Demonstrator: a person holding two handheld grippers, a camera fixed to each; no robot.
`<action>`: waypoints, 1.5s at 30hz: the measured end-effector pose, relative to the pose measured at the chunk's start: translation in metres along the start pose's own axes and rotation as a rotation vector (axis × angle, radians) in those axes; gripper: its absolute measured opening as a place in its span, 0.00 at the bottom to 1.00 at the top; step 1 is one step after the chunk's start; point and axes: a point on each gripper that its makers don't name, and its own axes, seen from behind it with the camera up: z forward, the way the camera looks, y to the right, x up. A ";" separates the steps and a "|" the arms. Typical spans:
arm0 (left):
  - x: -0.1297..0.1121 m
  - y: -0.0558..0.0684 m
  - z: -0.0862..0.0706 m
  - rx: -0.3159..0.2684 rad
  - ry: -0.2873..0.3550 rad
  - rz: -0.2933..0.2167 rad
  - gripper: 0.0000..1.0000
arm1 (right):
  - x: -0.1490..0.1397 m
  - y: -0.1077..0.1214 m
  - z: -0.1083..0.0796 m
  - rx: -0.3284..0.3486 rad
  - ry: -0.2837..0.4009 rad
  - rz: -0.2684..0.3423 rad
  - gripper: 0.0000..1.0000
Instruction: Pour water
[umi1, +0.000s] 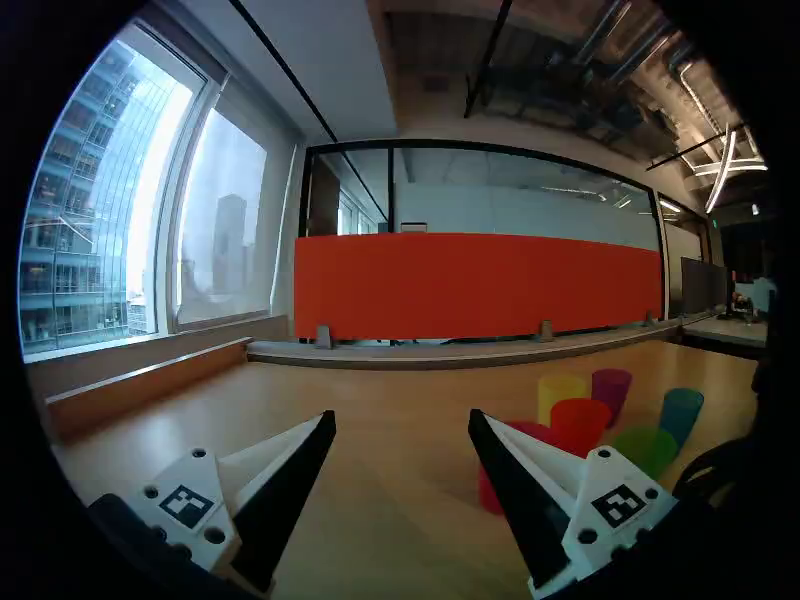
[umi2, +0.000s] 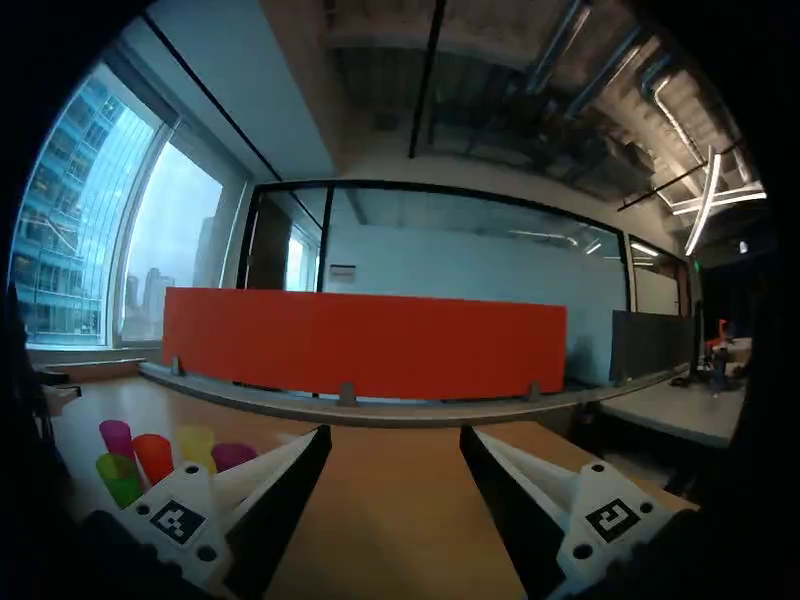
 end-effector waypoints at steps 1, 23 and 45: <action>0.000 0.000 0.000 0.000 0.000 0.000 0.99 | -0.002 -0.002 0.001 0.004 0.002 -0.003 1.00; 0.000 0.000 0.000 0.000 0.000 0.000 0.99 | -0.055 -0.017 0.012 0.006 -0.024 0.033 1.00; 0.000 0.000 0.001 0.000 0.000 0.000 0.99 | -0.078 -0.016 0.016 0.011 -0.062 0.070 1.00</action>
